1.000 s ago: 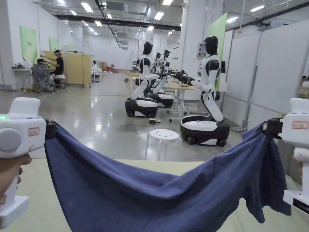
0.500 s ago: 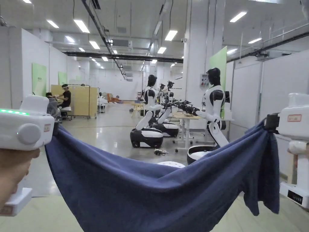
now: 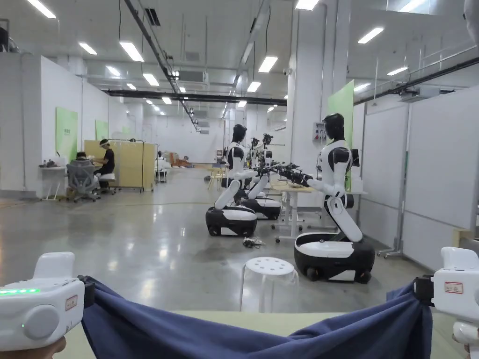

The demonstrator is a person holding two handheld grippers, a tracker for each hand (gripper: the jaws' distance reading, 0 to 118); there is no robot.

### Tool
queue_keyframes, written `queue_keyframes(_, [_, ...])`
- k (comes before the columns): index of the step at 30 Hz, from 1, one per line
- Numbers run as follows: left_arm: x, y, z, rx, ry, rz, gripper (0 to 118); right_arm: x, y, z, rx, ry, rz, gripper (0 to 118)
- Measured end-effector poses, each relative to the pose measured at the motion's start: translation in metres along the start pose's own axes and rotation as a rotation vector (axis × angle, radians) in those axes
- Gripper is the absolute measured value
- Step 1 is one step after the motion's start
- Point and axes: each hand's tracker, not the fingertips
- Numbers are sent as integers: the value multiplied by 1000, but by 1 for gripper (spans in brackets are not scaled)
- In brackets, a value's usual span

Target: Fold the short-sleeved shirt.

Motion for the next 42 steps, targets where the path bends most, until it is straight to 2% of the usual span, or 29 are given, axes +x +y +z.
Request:
queue_keyframes(7, [-32, -67, 104, -96, -46, -52, 7, 29, -86, 86, -74, 10, 79, 6])
queue_keyframes(10, [-44, -117, 146, -190, -49, -123, 7, 30, -148, 127, -143, 28, 141, 6])
queue_keyframes(13, [-62, -182, 182, -311, -63, -163, 7, 36, -225, 156, -242, 50, 158, 6])
queue_keyframes(16, [-79, -256, 207, -451, -31, -237, 7, 55, -306, 162, -389, 81, 139, 6])
queue_keyframes(18, [-93, -297, 214, -575, -67, -169, 7, 61, -349, 166, -459, 53, 153, 6])
queue_keyframes(21, [-100, -314, 215, -579, -72, -111, 10, 71, -372, 165, -481, 29, 132, 6])
queue_keyframes(22, [-99, -312, 214, -569, -68, -112, 27, 73, -367, 166, -461, 34, 115, 14])
queue_keyframes(23, [-93, -301, 215, -542, -67, -115, 54, 74, -358, 168, -415, 46, 112, 37])
queue_keyframes(24, [-90, -291, 218, -505, -27, -147, 75, 72, -347, 172, -366, 43, 133, 84])
queue_keyframes(25, [-82, -277, 226, -474, -22, -167, 74, 68, -335, 178, -317, 31, 169, 104])
queue_keyframes(26, [-73, -263, 237, -417, -2, -195, 74, 61, -322, 186, -281, 36, 186, 110])
queue_keyframes(28, [-47, -233, 271, -228, -4, -243, 74, 40, -296, 210, -170, 74, 190, 109])
queue_keyframes(31, [-18, -208, 306, -40, -40, -207, 74, -5, -270, 240, 23, 167, 230, 108])
queue_keyframes(33, [0, -203, 321, 42, -60, -181, 74, -38, -267, 259, 182, 161, 239, 109])
queue_keyframes(36, [14, -205, 332, 107, -37, -151, 74, -72, -274, 269, 299, 186, 197, 109])
queue_keyframes(38, [15, -211, 332, 109, -46, -124, 73, -83, -282, 268, 290, 232, 127, 109])
queue_keyframes(39, [11, -213, 330, 99, -49, -107, 69, -86, -286, 266, 270, 242, 111, 107])
queue_keyframes(40, [10, -213, 329, 82, -62, -104, 53, -86, -291, 262, 246, 277, 115, 96])
queue_keyframes(41, [10, -214, 328, 63, -64, -119, 17, -87, -295, 262, 259, 316, 134, 64])
queue_keyframes(42, [10, -214, 328, 47, -29, -154, 3, -91, -296, 261, 267, 304, 168, 8])
